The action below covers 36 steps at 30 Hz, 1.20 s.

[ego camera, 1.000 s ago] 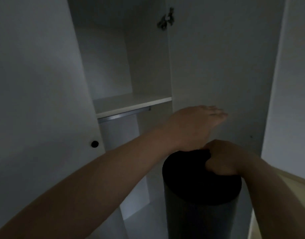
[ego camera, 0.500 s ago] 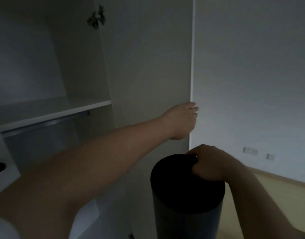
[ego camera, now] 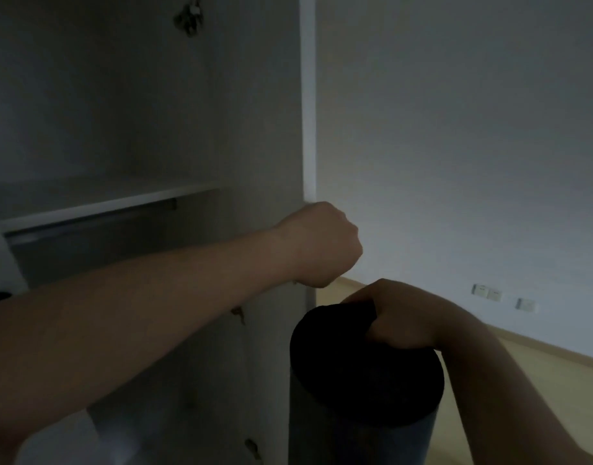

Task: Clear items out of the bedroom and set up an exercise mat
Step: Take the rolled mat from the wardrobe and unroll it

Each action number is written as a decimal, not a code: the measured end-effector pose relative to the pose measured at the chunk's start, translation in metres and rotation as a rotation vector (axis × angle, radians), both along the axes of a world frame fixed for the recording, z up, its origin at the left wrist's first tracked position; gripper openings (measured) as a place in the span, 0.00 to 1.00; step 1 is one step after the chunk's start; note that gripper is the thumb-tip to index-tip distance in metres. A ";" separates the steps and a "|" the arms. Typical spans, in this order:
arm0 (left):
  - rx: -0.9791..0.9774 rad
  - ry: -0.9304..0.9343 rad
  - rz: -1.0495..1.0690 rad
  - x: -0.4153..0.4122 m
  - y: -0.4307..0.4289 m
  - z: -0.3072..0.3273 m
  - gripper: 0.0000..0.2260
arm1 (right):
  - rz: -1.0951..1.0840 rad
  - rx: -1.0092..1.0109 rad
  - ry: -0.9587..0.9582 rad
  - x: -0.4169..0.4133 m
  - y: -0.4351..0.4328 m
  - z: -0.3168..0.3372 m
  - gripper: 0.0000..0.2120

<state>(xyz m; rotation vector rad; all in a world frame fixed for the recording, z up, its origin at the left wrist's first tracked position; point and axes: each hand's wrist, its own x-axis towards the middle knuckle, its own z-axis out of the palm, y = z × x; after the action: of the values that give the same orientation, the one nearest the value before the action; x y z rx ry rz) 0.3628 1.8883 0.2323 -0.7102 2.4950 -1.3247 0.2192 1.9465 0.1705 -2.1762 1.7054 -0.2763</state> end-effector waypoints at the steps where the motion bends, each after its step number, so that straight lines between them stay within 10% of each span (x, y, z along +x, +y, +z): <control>1: 0.012 0.003 0.041 0.012 0.004 0.001 0.07 | 0.033 0.004 0.002 0.008 -0.002 -0.001 0.17; 16: -0.059 0.098 0.779 0.213 0.014 -0.035 0.14 | 0.425 -0.006 -0.019 0.165 -0.025 0.007 0.21; 36: 0.000 0.042 1.001 0.310 -0.042 -0.040 0.23 | 0.225 -0.140 -0.052 0.220 -0.072 -0.001 0.15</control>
<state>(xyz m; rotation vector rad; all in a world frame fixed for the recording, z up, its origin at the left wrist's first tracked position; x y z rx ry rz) 0.6733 1.8467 0.1928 -1.6715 1.6792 -0.8937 0.4387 1.8742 0.1694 -2.4141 1.4360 -0.3990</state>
